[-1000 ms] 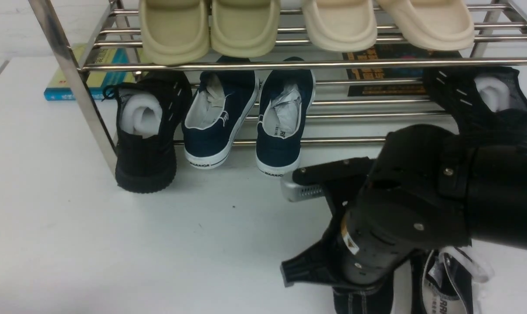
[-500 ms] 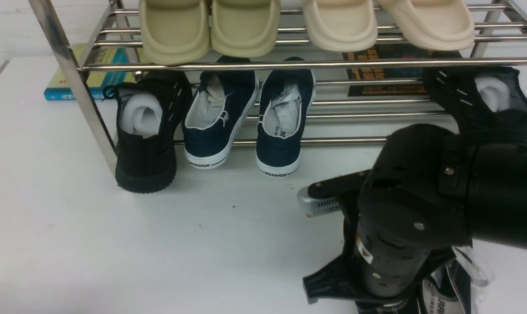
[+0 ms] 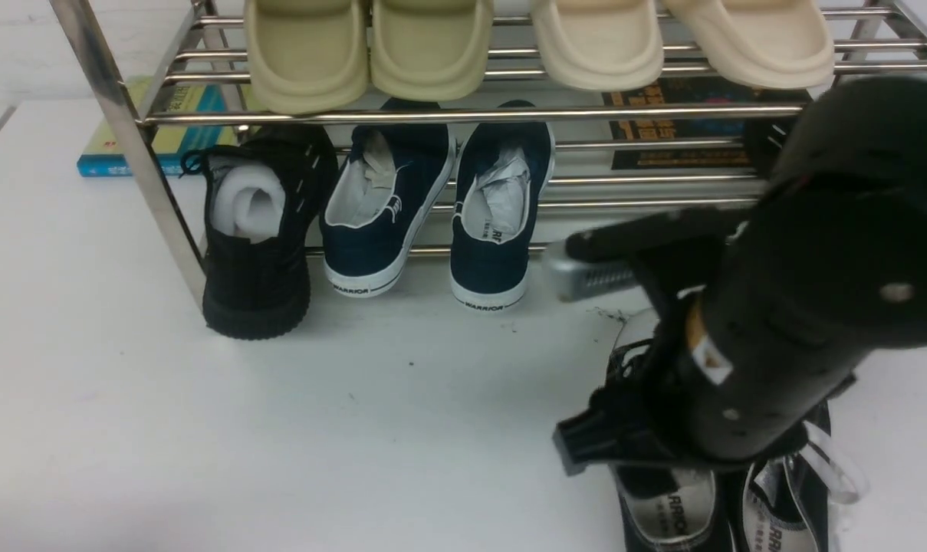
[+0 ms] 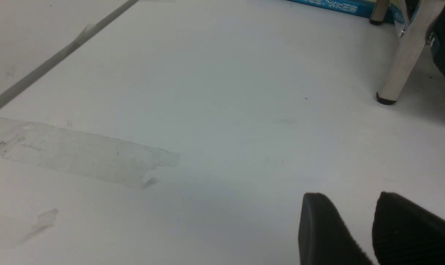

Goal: Take the shoes off the shelf with your hand on the white table.

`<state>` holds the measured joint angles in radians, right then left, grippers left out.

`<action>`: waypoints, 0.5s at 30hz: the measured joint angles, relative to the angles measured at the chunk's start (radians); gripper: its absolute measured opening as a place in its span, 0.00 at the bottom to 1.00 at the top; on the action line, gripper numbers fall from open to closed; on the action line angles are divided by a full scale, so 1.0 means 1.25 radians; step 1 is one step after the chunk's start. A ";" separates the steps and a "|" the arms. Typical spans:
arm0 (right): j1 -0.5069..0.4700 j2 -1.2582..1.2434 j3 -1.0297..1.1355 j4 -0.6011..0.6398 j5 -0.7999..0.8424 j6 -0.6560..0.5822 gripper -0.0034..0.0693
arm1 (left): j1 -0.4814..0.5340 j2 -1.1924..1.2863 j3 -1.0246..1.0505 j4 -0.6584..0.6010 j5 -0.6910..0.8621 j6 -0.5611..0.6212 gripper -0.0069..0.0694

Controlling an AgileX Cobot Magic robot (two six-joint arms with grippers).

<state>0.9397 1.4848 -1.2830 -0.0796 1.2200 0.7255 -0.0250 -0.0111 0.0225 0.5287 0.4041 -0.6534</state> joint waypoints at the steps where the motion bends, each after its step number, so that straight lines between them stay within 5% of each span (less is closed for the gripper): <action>1: 0.000 -0.001 0.000 -0.002 0.001 0.003 0.67 | 0.000 0.000 0.000 0.000 0.000 0.000 0.41; 15: 0.000 0.147 0.041 -0.193 -0.004 0.145 0.66 | 0.000 0.000 0.000 0.000 0.000 0.000 0.41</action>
<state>0.9397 1.6685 -1.2318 -0.3204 1.2155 0.9066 -0.0250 -0.0111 0.0225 0.5287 0.4044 -0.6534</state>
